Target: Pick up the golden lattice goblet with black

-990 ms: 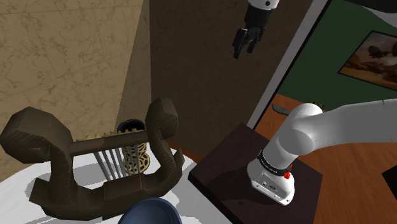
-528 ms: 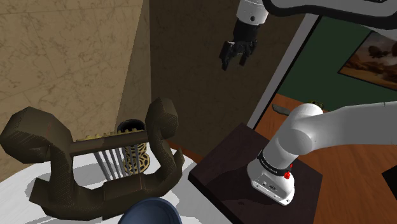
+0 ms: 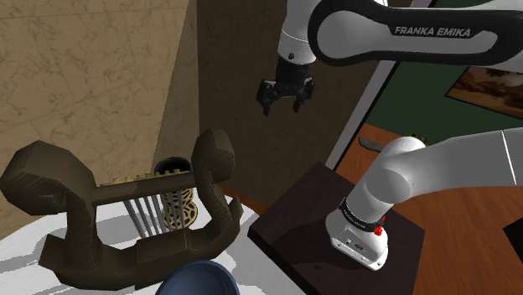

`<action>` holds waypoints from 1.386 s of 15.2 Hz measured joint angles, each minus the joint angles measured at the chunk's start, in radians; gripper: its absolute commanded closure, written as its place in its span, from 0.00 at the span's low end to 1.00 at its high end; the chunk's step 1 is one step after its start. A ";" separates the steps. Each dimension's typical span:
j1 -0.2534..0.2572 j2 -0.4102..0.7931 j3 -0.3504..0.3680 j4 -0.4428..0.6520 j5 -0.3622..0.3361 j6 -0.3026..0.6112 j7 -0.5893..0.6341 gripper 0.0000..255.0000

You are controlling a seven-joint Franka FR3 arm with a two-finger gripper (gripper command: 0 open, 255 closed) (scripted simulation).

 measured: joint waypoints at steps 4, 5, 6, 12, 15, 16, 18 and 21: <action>-0.035 0.088 0.129 0.014 0.040 0.086 0.198 0.00; -0.048 0.121 0.167 0.024 0.045 0.113 0.252 0.00; -0.063 0.152 0.200 0.029 0.047 0.141 0.301 0.00; -0.187 0.368 0.414 0.126 -0.011 0.261 0.630 0.00; -0.279 0.528 0.539 0.202 -0.119 0.312 0.833 0.00; -0.309 0.594 0.583 0.239 -0.173 0.316 0.911 0.00; -0.344 0.729 0.642 0.299 -0.303 0.317 1.078 0.00; -0.287 0.970 0.637 0.428 -0.532 0.274 1.337 0.00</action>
